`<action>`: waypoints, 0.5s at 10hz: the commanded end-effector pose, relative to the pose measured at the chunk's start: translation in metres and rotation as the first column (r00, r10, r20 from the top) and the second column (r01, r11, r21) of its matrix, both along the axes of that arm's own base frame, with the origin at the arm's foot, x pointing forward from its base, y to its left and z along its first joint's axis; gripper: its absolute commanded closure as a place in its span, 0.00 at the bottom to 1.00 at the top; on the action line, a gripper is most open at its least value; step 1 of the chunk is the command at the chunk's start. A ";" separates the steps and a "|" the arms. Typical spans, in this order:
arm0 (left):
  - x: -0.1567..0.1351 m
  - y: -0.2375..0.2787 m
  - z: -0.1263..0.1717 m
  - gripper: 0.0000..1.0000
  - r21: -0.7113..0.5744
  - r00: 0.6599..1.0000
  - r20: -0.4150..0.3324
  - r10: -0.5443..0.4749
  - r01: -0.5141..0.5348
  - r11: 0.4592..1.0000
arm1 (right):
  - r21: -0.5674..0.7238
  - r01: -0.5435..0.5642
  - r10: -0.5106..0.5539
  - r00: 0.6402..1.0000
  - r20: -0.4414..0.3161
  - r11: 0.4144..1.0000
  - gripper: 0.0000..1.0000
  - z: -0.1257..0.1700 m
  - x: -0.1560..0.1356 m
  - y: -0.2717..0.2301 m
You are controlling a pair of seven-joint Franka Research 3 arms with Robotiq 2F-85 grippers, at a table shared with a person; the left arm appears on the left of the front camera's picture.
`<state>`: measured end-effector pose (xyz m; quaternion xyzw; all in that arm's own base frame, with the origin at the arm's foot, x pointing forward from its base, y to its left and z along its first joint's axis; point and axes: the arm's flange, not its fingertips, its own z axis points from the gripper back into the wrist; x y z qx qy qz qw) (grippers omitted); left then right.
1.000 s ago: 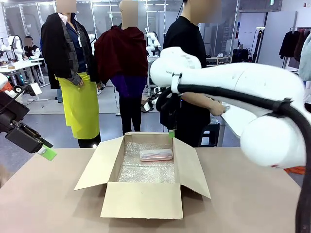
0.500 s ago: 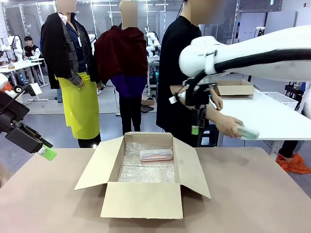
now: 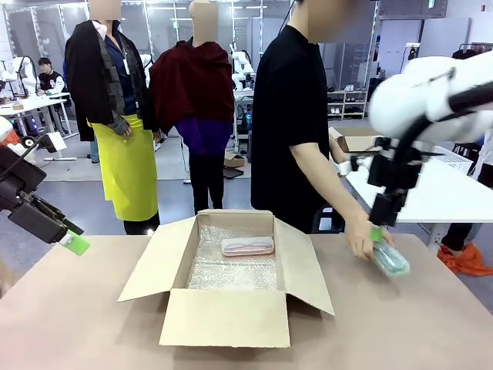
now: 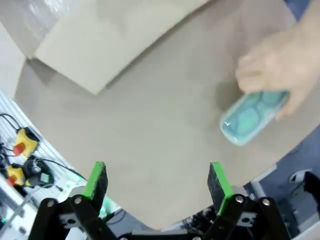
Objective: Pack the glasses set securely to prepare it for shipping.
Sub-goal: Put the Glasses case from the right side of the table into the Package Box.
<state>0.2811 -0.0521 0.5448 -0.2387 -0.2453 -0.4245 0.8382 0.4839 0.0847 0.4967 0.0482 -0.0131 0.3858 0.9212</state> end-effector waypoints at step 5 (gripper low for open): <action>0.001 0.001 0.001 0.00 -0.019 1.000 0.012 -0.021 0.022 1.000 | 0.116 0.461 -0.474 0.866 0.160 0.880 0.00 -0.029 -0.067 -0.090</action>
